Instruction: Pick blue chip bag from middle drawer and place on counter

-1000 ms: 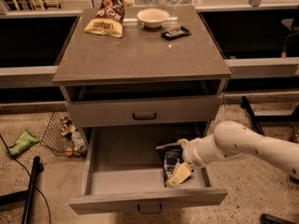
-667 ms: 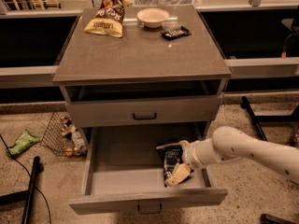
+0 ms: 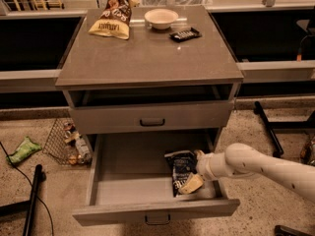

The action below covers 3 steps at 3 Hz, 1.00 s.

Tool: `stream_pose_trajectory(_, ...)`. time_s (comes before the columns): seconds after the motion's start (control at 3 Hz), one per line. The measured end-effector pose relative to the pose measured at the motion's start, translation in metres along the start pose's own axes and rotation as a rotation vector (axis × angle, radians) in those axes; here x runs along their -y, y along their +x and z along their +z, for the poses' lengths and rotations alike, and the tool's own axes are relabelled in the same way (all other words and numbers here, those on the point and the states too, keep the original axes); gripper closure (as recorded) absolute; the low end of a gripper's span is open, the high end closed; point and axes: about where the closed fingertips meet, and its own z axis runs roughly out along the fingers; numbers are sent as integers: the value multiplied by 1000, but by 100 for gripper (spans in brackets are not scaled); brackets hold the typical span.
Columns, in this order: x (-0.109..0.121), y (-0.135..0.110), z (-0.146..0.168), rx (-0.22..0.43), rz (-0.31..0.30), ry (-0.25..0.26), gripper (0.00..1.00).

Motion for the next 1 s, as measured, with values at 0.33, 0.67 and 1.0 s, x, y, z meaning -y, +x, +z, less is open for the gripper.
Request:
stream_pose_trajectory(0.33, 10, 25, 21, -32, -9, 14, 0)
stream_pose_trajectory(0.67, 13, 45, 38, -77, -9, 22, 0)
stream_pose_trajectory(1.0, 14, 60, 51, -121, -6, 34, 0)
